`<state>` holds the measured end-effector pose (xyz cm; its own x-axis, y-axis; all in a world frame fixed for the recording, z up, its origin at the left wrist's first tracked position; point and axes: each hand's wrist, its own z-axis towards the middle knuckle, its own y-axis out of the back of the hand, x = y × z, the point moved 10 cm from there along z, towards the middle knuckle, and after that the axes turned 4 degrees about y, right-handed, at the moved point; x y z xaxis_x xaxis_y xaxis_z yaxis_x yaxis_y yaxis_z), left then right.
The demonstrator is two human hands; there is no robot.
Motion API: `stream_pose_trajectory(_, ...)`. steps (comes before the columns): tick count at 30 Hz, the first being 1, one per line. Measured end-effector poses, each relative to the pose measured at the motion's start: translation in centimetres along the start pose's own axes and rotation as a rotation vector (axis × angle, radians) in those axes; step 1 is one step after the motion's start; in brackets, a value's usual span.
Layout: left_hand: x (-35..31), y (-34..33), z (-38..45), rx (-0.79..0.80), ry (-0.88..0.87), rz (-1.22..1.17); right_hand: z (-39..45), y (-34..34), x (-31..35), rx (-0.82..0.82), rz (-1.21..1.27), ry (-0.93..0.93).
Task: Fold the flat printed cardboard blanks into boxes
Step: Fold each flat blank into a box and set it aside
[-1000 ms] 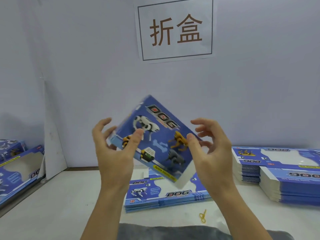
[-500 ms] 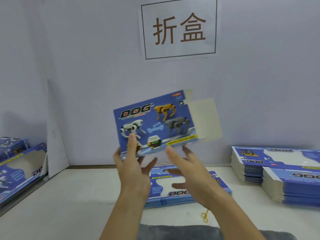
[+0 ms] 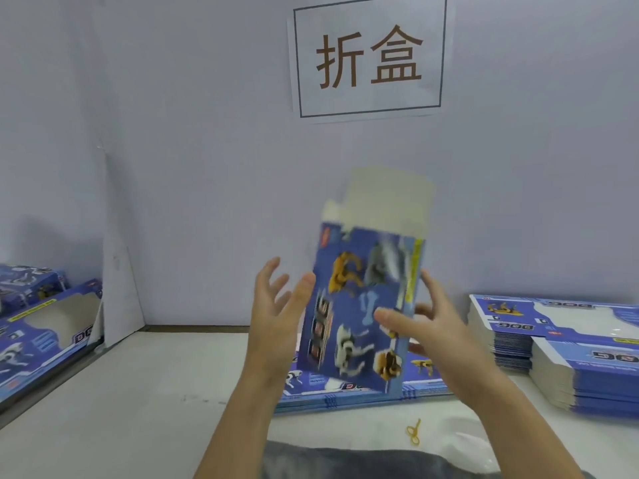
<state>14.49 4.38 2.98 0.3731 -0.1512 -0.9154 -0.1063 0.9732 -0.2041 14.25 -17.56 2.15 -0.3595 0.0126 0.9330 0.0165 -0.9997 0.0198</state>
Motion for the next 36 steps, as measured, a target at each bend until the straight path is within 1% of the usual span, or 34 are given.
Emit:
stream_pose_trajectory(2,-0.3,0.1,0.1,0.050,-0.006,-0.066,-0.5,-1.7,-0.5,0.198,-0.235,-0.031)
stream_pose_trajectory(3,-0.5,0.0,0.0,0.081,-0.005,-0.100,-0.8,-2.5,-1.0,0.285,-0.313,-0.044)
stream_pose_trajectory(5,-0.8,-0.3,-0.4,0.117,-0.005,-0.114,-1.2,-3.7,-2.0,0.379,-0.375,-0.060)
stream_pose_trajectory(6,-0.9,-0.4,-0.5,0.113,-0.009,-0.104,-1.2,-4.1,-2.0,0.384,-0.366,-0.045)
stream_pose_trajectory(7,-0.8,-0.5,-0.6,0.104,-0.021,-0.084,-1.1,-4.2,-1.9,0.358,-0.320,-0.023)
stream_pose_trajectory(9,-0.7,-1.4,-0.9,0.122,-0.050,-0.045,-0.5,-3.7,-1.2,0.241,-0.151,0.028)
stream_pose_trajectory(11,-0.3,-2.6,-1.3,0.144,-0.069,-0.047,-0.1,-3.2,-0.5,0.143,-0.007,0.129)
stream_pose_trajectory(13,0.3,-3.3,-1.5,0.110,-0.075,-0.053,-0.1,-2.9,0.2,0.084,0.043,0.231)
stream_pose_trajectory(15,0.5,-3.3,-1.6,0.058,-0.102,0.000,-0.1,-2.5,0.4,0.040,0.083,0.276)
stream_pose_trajectory(17,0.5,-3.3,-1.6,0.044,-0.125,0.037,0.0,-2.4,0.1,0.031,0.113,0.268)
stream_pose_trajectory(21,0.8,-3.0,-1.4,0.068,-0.122,0.081,0.1,-2.6,-0.7,0.036,0.143,0.212)
stream_pose_trajectory(24,0.4,-2.9,-1.6,0.074,-0.157,0.164,0.1,-2.2,-0.9,-0.005,0.141,0.185)
stream_pose_trajectory(28,1.1,-3.6,-1.6,0.141,-0.071,0.063,0.3,-1.3,-1.2,-0.085,0.050,0.127)
stream_pose_trajectory(31,0.4,-3.7,-1.2,0.153,-0.085,0.091,0.4,-1.0,-1.5,-0.095,-0.009,0.110)
stream_pose_trajectory(33,0.7,-3.6,-1.0,0.161,-0.028,0.063,0.7,-1.2,-2.0,-0.093,0.029,0.066)
stream_pose_trajectory(36,1.9,-3.4,-1.1,0.145,0.061,-0.060,0.7,-1.4,-2.8,-0.100,0.141,-0.014)
